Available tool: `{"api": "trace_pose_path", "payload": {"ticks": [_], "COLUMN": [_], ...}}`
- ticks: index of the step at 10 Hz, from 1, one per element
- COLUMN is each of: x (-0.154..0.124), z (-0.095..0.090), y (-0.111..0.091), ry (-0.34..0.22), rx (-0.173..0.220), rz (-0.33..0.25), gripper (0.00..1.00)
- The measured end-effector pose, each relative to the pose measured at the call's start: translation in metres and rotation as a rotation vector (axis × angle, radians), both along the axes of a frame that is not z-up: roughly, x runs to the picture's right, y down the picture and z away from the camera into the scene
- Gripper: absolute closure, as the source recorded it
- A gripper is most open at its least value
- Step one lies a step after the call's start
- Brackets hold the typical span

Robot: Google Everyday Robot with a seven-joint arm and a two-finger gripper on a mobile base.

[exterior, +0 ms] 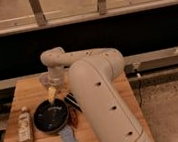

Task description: Pick up the ceramic bowl

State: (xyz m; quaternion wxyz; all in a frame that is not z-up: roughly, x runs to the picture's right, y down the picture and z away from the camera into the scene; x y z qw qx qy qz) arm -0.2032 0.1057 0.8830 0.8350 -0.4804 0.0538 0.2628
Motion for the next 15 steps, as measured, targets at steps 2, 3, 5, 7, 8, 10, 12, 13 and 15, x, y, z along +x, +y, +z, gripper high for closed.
{"api": "trace_pose_path", "payload": {"ticks": [2,3,5,7,8,10,12,13,15], "x": [-0.007,-0.01,-0.015,-0.022,-0.022,-0.015,-0.009,-0.002,0.005], "z": [0.003,0.002,-0.004,-0.015,-0.018,-0.021,-0.021,-0.019,-0.02], "y": [0.014,0.024,0.034,0.046,0.048,0.052,0.06,0.061,0.058], "ry": [-0.018,-0.024,-0.03,-0.029,-0.028,-0.017,-0.007,0.004,0.026], "rx": [-0.038,-0.063,-0.086,-0.092,-0.093,-0.101,-0.128,-0.144,-0.157], "rz": [-0.001,-0.005,-0.021,-0.069,-0.081,-0.094,-0.077,-0.063,-0.05], "gripper": [0.2,0.2,0.21,0.38,0.46,0.68,0.88,0.96,1.0]}}
